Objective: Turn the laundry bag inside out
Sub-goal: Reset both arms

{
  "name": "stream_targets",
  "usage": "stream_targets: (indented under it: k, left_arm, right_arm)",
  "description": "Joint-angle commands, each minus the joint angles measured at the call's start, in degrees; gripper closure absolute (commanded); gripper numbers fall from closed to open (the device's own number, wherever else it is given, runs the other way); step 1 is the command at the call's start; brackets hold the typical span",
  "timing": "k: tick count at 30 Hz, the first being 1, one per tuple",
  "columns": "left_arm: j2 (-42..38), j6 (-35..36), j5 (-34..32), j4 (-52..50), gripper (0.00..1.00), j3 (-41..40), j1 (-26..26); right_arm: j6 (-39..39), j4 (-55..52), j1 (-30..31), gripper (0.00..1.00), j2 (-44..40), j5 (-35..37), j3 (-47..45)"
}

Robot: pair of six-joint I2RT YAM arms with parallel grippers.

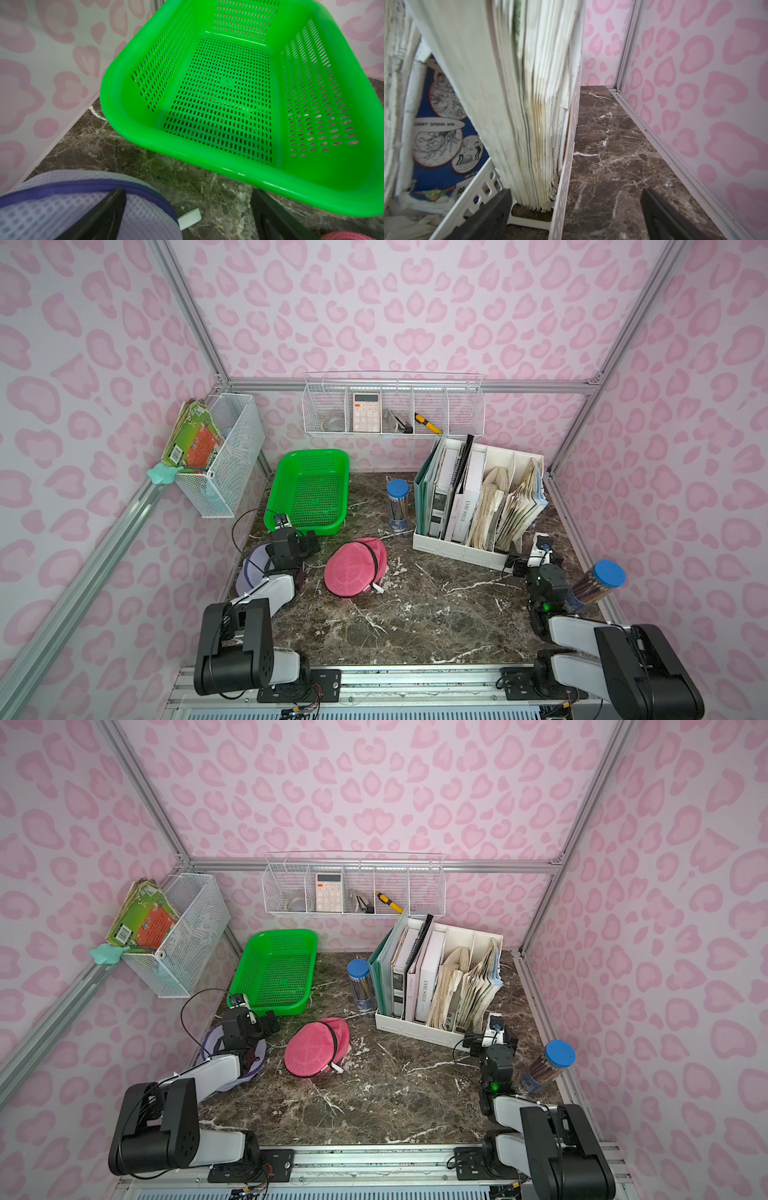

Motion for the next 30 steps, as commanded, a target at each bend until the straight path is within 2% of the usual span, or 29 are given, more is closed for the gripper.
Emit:
stream_targets:
  k: [1,6,12,30]
  left_arm:
    - [3.1,0.6,2.4,6.9,0.01,-0.1,0.1]
    - [5.6,1.1,3.6,12.1,0.01,-2.0,0.1]
    - [7.0,2.4,5.6,16.2,0.01,-3.7,0.2]
    - [7.0,2.4,5.5,15.9,0.01,-3.6,0.2]
  right_arm:
    - [-2.7,11.2,-0.1,0.0,3.2,-0.7,0.9]
    - [-4.7,11.8,-0.9,0.01,6.8,-2.7,2.7]
    - [-5.4,21.3,-1.4,0.01,16.3,-4.6,2.7]
    - [-4.0,18.2,-2.7,0.0,17.2,-5.0,5.2]
